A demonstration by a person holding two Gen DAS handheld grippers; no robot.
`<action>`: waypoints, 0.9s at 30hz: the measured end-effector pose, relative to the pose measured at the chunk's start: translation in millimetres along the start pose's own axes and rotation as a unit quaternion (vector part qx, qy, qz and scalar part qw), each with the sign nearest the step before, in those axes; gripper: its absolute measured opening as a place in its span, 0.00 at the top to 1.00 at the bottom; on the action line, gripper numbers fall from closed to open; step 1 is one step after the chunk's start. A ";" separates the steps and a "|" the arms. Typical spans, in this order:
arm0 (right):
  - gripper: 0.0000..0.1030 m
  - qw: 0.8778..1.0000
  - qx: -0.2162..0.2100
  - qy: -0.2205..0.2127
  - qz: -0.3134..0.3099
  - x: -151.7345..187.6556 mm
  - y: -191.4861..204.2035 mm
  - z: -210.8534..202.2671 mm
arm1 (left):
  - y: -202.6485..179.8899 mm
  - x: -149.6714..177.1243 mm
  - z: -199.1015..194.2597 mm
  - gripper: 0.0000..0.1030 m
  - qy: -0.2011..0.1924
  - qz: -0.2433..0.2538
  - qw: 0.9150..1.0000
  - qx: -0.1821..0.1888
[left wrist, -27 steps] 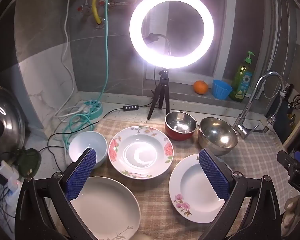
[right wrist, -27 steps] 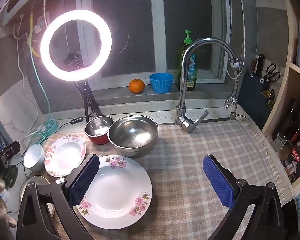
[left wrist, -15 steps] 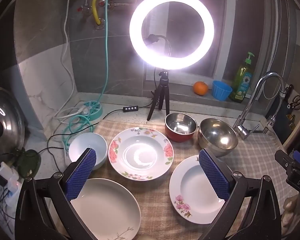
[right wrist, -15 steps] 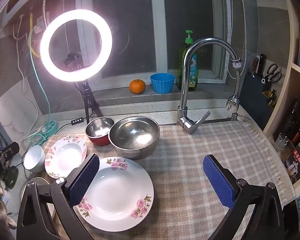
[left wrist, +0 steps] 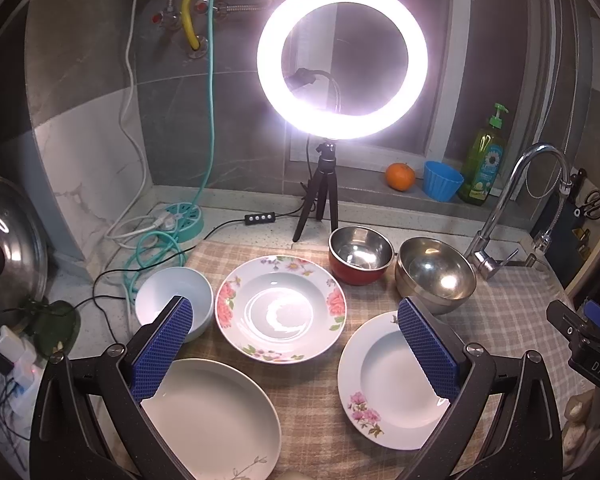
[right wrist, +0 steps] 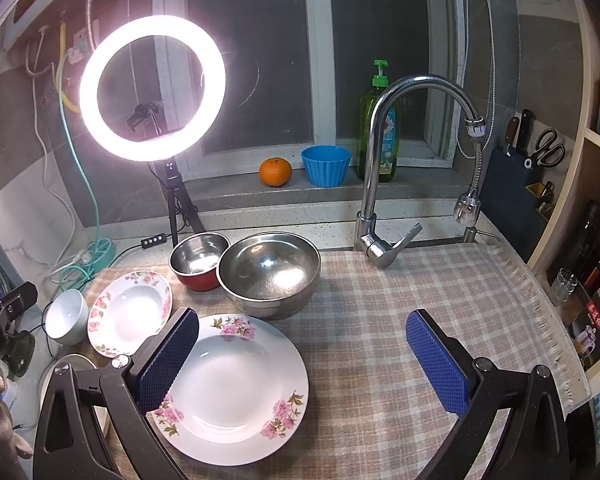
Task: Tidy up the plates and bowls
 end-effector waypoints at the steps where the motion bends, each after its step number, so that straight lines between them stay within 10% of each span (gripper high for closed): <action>1: 0.01 1.000 0.000 0.000 0.000 0.5 0.0 0.6 | -0.1 0.2 -0.3 0.01 0.000 0.001 1.000 -0.001; 27: 0.01 1.000 0.001 0.011 -0.001 4.8 -0.4 9.5 | 1.7 -1.4 4.9 0.01 0.007 0.001 1.000 0.000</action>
Point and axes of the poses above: each gripper's, at about its wrist camera, not at the fingertips, and z roughly the way its jaws point, y to its left, x to its underside, the point moved 7 cm from there along z, roughly the way its jaws point, and after that the axes turned 8 degrees about z, right-handed, at the moved point
